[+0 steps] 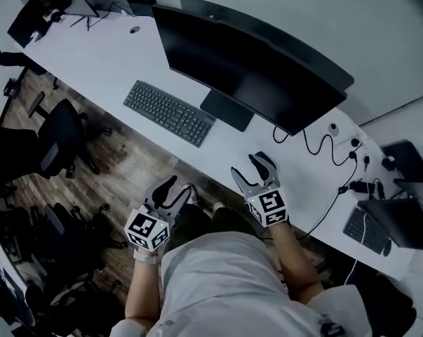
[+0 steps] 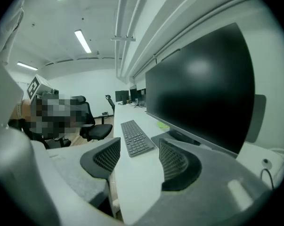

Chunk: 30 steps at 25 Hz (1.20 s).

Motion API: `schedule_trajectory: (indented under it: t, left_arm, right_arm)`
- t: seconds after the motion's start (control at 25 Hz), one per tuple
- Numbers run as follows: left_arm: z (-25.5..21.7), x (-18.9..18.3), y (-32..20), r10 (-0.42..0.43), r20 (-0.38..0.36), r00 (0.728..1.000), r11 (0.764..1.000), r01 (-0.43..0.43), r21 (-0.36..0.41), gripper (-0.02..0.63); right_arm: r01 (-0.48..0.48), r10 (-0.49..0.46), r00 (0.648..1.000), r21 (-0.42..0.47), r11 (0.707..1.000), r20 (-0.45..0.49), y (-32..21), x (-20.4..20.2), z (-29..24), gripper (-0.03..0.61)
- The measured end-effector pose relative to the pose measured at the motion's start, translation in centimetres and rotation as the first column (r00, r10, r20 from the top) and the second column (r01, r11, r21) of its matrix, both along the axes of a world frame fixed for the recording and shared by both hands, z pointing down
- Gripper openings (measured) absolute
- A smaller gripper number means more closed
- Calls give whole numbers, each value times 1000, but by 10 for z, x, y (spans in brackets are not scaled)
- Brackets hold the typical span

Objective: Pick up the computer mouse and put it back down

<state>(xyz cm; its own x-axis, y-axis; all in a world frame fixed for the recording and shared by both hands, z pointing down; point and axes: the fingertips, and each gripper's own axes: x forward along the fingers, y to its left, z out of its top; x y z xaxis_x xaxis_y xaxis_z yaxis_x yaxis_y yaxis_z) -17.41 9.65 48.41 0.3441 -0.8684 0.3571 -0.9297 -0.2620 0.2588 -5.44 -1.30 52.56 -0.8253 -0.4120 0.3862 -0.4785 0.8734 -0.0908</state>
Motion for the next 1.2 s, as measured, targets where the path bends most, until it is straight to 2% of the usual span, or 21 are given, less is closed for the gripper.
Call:
schedule_trajectory:
  t: [0.24, 0.4, 0.64, 0.76, 0.96, 1.2]
  left_arm:
    - [8, 18, -38, 141, -6, 990, 990, -141, -29, 177]
    - [13, 28, -66, 248, -15, 969, 967, -249, -54, 178]
    - [23, 47, -96, 366, -27, 930, 926, -367, -85, 178]
    - [26, 50, -106, 405, -16, 914, 909, -405, -97, 178]
    - [35, 60, -118, 433, -13, 901, 894, -432, -120, 178]
    - [44, 61, -120, 442, -11, 897, 886, -439, -147, 178]
  right_arm:
    - [-150, 149, 988, -22, 988, -43, -26, 43, 19, 256]
    - [-239, 235, 968, -35, 970, -89, -36, 65, 33, 256]
    - [-326, 314, 938, -62, 943, -147, -46, 89, 66, 257]
    - [-344, 327, 927, -74, 936, -185, -47, 93, 80, 258]
    - [-336, 306, 918, -86, 938, -250, -47, 99, 109, 270]
    - [-320, 284, 908, -72, 945, -309, -50, 104, 136, 276]
